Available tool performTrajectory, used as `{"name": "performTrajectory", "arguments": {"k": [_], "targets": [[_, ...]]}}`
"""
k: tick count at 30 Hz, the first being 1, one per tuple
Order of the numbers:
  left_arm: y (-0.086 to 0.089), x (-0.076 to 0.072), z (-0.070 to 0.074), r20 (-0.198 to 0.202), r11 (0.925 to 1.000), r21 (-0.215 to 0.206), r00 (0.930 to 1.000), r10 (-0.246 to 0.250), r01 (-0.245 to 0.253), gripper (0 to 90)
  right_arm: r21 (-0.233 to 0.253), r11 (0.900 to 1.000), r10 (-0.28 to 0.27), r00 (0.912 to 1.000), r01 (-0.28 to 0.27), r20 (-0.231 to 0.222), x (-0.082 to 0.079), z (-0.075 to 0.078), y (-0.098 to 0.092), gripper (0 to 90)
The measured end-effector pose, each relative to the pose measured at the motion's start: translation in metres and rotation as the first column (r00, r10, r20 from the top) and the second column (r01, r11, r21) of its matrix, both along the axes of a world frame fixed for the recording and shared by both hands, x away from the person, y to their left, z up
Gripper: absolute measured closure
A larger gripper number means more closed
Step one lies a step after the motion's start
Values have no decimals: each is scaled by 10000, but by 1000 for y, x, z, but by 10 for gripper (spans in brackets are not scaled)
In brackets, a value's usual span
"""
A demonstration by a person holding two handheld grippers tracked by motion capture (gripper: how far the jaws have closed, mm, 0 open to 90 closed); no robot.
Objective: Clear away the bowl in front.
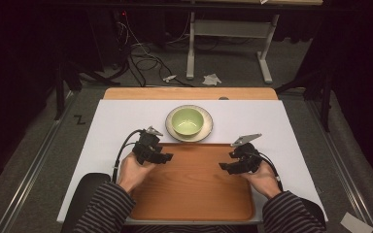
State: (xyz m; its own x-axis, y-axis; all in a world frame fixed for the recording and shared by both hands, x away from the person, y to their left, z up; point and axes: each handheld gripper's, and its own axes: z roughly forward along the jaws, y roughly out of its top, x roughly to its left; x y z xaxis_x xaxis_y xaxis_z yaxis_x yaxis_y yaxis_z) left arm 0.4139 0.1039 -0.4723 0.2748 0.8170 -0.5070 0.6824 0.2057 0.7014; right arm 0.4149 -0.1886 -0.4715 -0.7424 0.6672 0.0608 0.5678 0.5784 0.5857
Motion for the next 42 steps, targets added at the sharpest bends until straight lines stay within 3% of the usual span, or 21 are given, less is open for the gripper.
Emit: {"name": "performTrajectory", "arguments": {"k": [4,8,20,42], "targets": [[2,3,-4,-170,9999,114,9998,-59,61,431,-162,9997,194,9998,-193,95,1,-1,0,392],[3,3,-2,7,10000,-29,10000,84,-84,435,-89,9999,60,10000,-60,-39,1,-1,0,391],[1,3,-4,-107,10000,28,9999,93,-93,430,-69,9999,119,9999,-119,-25,2,-2,1,392],[0,0,1,168,9999,-103,9998,-80,82,413,-162,9998,73,10000,-73,6,1,-1,1,392]]}}
